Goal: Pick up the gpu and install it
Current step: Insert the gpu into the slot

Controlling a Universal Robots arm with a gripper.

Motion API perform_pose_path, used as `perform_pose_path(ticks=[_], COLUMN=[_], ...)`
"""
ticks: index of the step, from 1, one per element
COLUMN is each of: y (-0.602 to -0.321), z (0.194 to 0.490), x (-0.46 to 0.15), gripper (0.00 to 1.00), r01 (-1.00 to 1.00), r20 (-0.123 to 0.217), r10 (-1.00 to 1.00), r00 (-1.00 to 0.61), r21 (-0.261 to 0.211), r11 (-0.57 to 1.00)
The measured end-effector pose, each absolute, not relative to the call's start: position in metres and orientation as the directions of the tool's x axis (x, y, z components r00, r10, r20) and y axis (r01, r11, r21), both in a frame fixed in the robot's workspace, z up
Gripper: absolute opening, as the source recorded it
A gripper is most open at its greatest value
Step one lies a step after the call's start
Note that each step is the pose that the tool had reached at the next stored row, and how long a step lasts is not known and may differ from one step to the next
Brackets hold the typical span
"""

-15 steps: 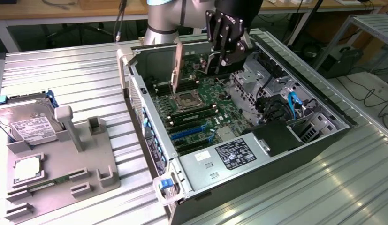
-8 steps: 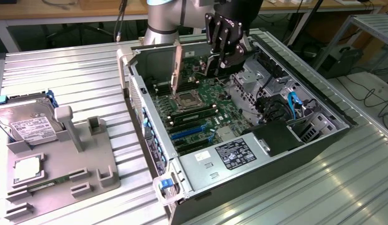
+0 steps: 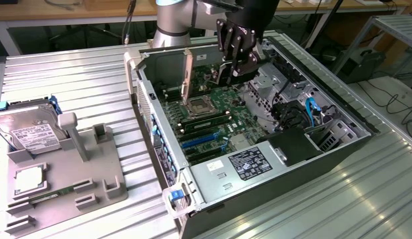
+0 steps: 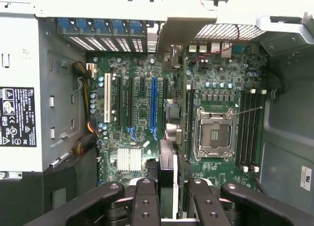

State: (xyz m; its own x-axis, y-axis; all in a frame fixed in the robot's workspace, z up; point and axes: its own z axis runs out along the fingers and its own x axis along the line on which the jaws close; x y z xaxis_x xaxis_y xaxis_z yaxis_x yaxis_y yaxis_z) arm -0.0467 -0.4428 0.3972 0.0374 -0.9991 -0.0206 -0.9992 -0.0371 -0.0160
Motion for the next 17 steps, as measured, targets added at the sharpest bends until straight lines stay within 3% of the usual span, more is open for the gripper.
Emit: perform_pose_path(ticks=[17], y=[-0.443], z=[0.375], x=[-0.047], gripper=[0.28], r01=[-0.998], r20=[-0.021], r10=[-0.998], r00=[0.058], r21=[-0.016], r11=[-0.057])
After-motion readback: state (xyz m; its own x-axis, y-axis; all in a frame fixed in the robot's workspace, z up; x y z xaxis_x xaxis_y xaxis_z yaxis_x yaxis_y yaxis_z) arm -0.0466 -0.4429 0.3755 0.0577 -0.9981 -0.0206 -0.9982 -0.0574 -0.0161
